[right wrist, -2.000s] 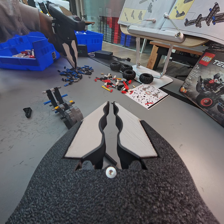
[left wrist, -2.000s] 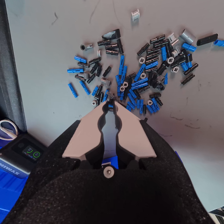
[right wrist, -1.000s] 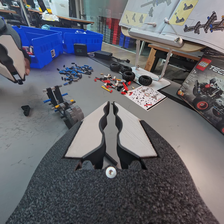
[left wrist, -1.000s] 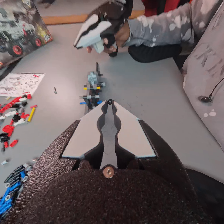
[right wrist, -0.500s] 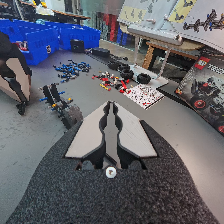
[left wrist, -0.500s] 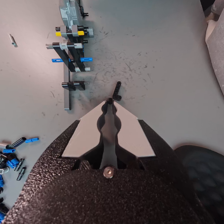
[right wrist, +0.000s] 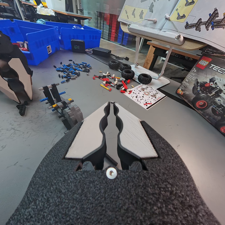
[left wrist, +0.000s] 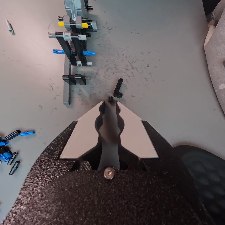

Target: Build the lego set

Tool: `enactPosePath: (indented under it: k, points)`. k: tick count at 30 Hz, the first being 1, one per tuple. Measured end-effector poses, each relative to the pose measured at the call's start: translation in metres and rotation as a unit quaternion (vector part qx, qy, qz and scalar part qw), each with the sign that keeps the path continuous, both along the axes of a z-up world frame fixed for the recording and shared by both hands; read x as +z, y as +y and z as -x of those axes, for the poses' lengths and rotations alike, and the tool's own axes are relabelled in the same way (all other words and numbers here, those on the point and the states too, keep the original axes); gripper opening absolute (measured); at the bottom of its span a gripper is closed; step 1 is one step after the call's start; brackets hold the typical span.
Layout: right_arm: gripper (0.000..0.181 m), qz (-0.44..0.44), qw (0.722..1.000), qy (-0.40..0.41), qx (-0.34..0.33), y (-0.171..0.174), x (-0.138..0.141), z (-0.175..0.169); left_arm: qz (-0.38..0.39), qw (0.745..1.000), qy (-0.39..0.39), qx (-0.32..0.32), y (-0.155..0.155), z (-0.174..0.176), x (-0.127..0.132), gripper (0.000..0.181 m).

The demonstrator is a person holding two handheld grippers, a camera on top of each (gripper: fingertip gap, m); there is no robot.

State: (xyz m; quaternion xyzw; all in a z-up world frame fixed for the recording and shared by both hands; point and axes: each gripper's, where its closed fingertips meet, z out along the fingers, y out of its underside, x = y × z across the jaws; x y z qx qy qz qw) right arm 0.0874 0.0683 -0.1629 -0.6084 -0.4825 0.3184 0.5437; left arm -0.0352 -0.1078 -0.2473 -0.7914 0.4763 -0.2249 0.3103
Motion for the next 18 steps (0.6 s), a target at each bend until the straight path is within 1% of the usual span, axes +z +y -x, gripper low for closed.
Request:
enactPosePath:
  k: [2,4,6,8,11,13,15,16,17,18]
  points:
    - [0.005,0.001,1.000,0.001,0.000,0.000,0.000,0.000,-0.011,1.000,-0.017,0.019,0.005,0.003,0.006,0.021]
    - [0.005,0.002,1.000,0.002,0.000,0.001,0.000,0.000,-0.044,0.996,-0.041,0.061,0.020,0.011,0.019,0.021]
    - [0.005,0.004,1.000,0.003,0.000,0.001,0.000,0.000,-0.083,0.988,-0.066,0.117,0.038,0.024,0.038,0.021]
    - [0.005,0.005,1.000,0.003,0.001,0.001,0.000,0.000,-0.127,0.972,-0.076,0.182,0.057,0.042,0.058,0.021]
    - [0.005,0.007,1.000,0.006,0.000,0.002,0.001,-0.001,-0.181,0.946,-0.045,0.265,0.077,0.082,0.093,0.022]
    - [0.005,0.009,1.000,0.007,0.001,0.002,0.001,-0.001,-0.201,0.932,-0.020,0.302,0.086,0.112,0.124,0.022]
    - [0.005,0.011,1.000,0.008,0.001,0.002,0.001,-0.001,-0.188,0.928,0.013,0.321,0.093,0.139,0.147,0.022]
    - [0.005,0.011,1.000,0.008,0.002,0.002,0.001,-0.001,-0.162,0.932,0.036,0.322,0.096,0.150,0.150,0.022]
    - [0.005,0.011,1.000,0.008,0.003,0.002,0.001,-0.001,-0.129,0.938,0.066,0.316,0.099,0.160,0.148,0.022]
    - [0.005,0.010,1.000,0.008,0.004,0.001,0.001,-0.001,-0.090,0.944,0.103,0.300,0.101,0.168,0.140,0.021]
